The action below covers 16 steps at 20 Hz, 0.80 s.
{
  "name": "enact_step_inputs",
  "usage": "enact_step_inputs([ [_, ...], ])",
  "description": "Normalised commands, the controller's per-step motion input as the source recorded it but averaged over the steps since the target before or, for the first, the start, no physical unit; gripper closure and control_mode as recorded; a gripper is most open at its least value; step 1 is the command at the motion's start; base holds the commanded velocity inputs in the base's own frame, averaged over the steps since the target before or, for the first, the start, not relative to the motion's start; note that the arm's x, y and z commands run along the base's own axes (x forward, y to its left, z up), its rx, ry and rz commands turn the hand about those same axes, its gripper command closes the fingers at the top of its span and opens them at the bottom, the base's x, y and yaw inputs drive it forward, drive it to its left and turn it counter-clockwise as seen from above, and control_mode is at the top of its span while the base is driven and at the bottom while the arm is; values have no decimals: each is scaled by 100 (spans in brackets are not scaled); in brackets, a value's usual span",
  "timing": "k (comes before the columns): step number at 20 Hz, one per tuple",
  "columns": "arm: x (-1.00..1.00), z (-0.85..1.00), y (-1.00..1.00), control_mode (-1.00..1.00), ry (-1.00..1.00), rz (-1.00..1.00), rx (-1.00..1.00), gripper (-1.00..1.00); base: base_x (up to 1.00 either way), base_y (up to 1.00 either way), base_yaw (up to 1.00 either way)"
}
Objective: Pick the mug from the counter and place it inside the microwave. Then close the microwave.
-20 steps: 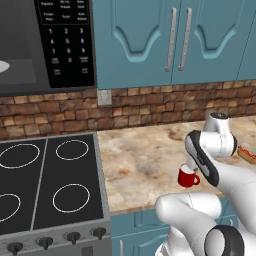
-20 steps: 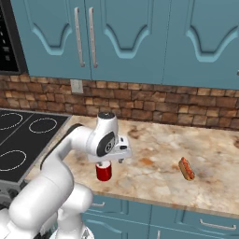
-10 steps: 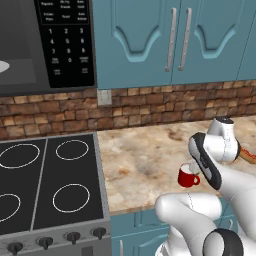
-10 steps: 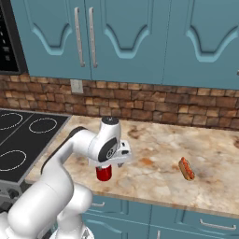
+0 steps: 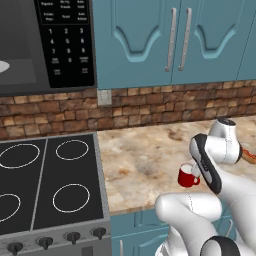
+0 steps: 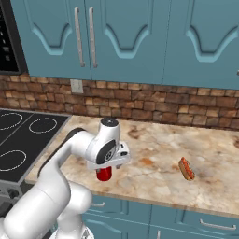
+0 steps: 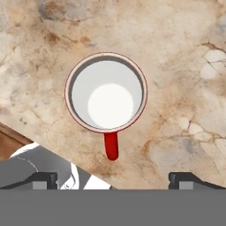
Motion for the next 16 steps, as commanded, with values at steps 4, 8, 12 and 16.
enact_step_inputs([
  [4, 0, -3, 21, -100, 0, 1, 0, -100, 0, 0, 0],
  [8, 0, -24, -2, -100, 0, 0, 0, -100, 0, 0, 0],
  [12, 8, -24, -8, -100, 0, 0, 0, -100, 0, 0, 0],
  [16, 20, -6, -4, -100, 0, 0, 0, -100, 0, 0, 0],
])
